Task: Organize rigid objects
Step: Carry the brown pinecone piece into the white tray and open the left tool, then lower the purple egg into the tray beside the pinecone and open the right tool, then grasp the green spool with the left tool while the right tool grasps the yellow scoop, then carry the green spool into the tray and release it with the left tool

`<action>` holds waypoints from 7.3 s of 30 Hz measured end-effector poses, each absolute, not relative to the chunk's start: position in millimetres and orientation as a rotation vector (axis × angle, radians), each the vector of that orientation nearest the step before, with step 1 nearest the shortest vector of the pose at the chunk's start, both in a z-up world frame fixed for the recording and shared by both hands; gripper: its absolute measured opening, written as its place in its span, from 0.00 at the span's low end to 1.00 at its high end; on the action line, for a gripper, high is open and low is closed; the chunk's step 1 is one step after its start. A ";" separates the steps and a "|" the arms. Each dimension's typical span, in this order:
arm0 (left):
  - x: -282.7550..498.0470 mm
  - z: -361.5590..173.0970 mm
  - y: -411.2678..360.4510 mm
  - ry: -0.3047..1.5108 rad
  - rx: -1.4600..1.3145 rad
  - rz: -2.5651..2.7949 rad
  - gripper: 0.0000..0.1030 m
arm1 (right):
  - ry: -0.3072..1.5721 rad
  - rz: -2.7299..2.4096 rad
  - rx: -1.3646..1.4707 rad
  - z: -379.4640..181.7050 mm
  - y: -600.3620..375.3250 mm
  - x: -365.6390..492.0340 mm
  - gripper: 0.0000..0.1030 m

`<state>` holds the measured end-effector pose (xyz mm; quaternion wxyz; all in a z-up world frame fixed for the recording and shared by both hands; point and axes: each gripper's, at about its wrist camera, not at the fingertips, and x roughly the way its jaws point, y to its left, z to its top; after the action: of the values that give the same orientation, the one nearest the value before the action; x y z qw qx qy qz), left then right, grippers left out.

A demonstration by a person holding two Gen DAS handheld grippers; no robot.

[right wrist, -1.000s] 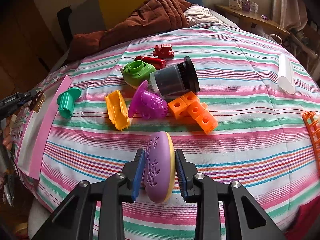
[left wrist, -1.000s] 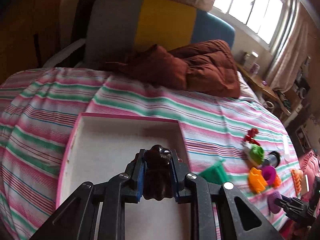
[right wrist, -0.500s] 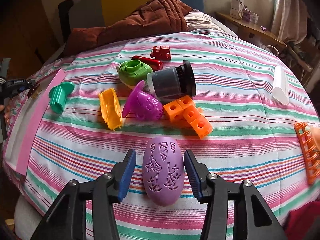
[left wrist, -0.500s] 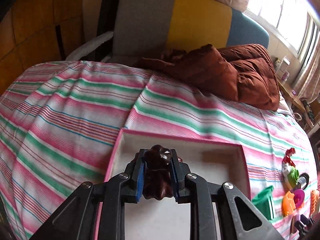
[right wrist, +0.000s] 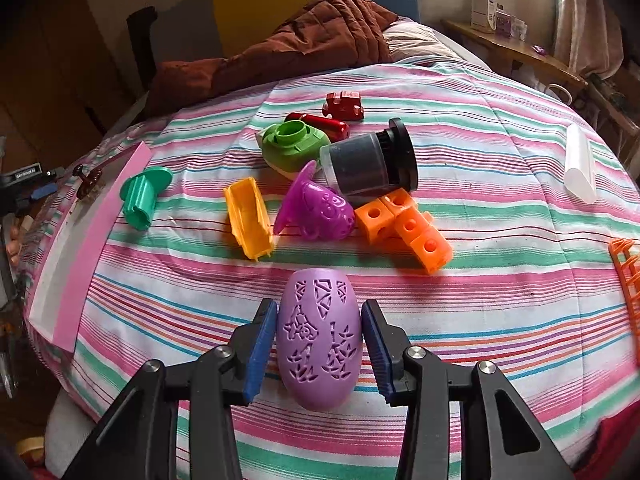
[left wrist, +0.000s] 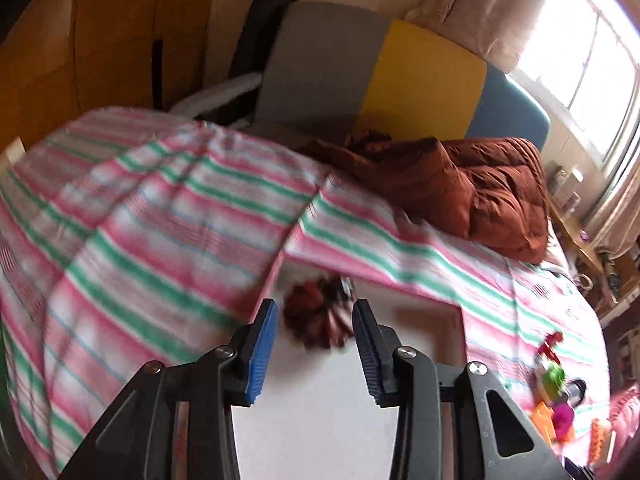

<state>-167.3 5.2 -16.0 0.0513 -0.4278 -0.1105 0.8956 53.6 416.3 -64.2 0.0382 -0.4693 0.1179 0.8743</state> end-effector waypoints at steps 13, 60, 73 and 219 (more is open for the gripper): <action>-91.7 -47.2 36.8 -0.198 -1.364 2.494 0.38 | 0.494 2.829 -1.483 -36.8 351.3 30.8 0.43; -45.5 -49.9 31.5 -0.351 -1.300 2.422 0.38 | 0.227 2.933 -1.426 -19.7 241.7 -59.9 0.64; -21.0 -30.9 63.4 -0.270 -1.183 2.348 0.38 | 0.253 2.780 -1.469 -60.4 308.3 15.3 0.64; -212.4 -34.5 114.7 0.160 -1.309 2.332 0.31 | 0.436 2.745 -1.567 -85.4 400.1 4.4 0.26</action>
<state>-212.4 114.7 -34.5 0.2291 -0.4757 0.0580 0.8473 4.4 400.1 -85.4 -0.0243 -0.4909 0.1367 0.8601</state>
